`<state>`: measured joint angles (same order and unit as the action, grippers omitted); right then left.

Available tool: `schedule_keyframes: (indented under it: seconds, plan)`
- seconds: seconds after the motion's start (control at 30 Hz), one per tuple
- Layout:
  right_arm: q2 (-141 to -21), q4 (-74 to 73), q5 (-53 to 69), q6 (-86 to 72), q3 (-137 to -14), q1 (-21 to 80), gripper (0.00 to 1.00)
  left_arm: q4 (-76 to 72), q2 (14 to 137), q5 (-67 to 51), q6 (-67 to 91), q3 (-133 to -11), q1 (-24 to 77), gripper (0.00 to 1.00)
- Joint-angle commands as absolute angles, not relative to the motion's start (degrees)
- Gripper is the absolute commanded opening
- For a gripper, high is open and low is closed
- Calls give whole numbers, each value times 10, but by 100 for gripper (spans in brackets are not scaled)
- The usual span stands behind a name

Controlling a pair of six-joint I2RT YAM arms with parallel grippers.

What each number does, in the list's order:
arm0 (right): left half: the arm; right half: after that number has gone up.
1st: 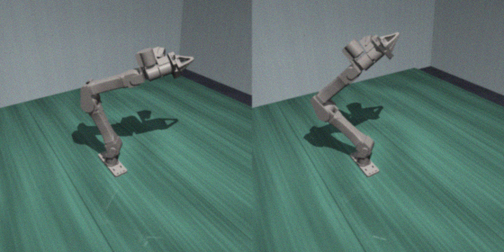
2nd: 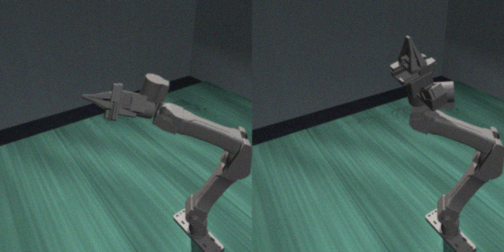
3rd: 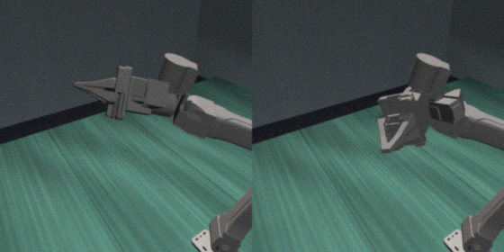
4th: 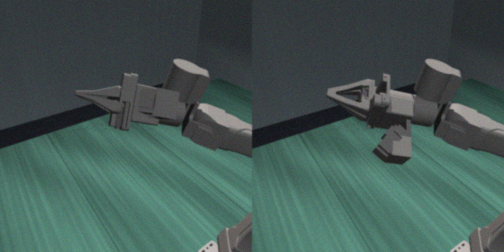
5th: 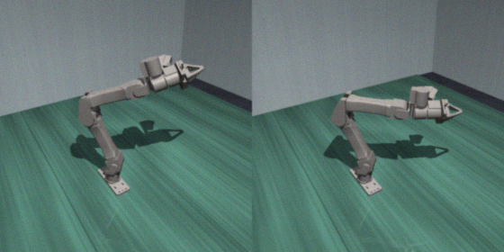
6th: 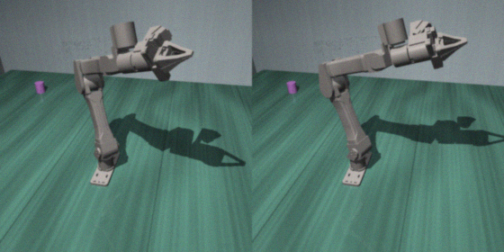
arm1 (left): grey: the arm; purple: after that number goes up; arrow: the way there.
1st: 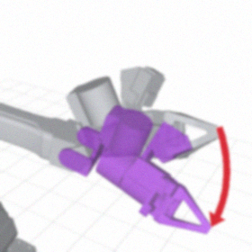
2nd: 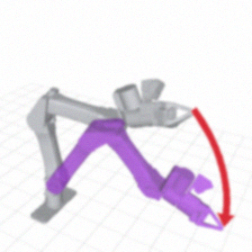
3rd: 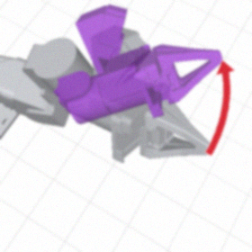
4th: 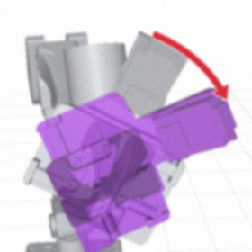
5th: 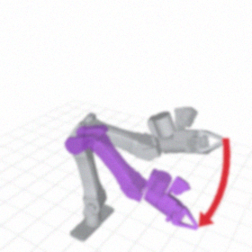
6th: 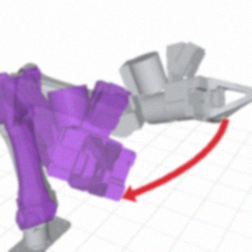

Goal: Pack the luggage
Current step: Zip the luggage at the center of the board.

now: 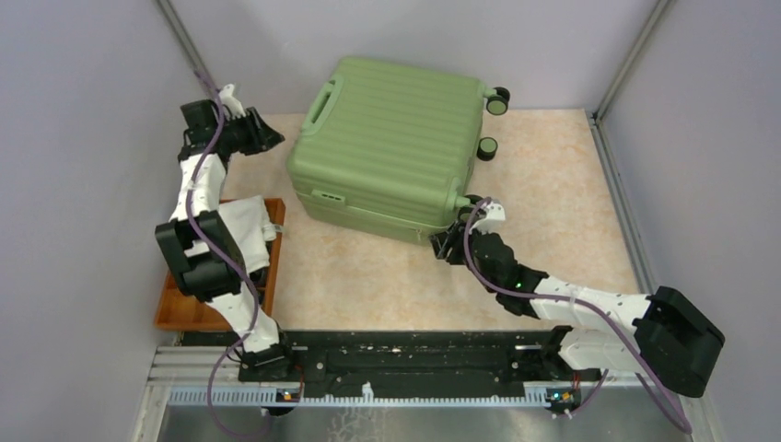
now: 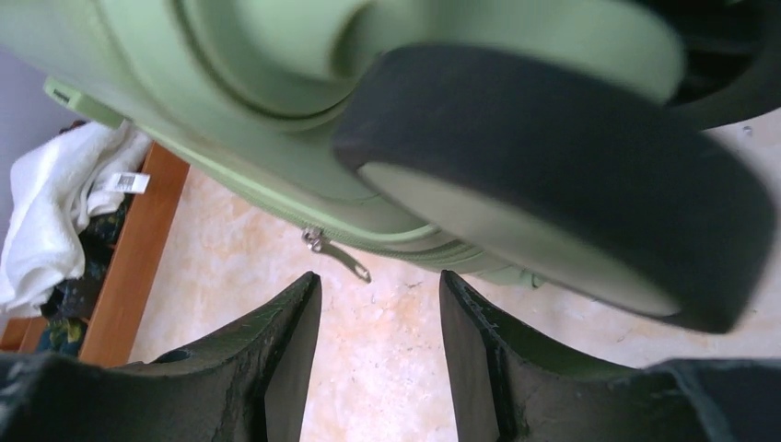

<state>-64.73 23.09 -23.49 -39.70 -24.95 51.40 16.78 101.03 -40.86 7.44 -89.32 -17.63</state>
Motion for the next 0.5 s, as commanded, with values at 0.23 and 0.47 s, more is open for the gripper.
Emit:
schedule_keyframes:
  seconds: [0.23,0.47]
  plan:
    - [-562,195,-243,-391,-243,442,52,216,988,-594,-75,-798,-74,36]
    - [-462,116,-249,-354,-204,388,63,295,894,-617,-136,-718,-27,35]
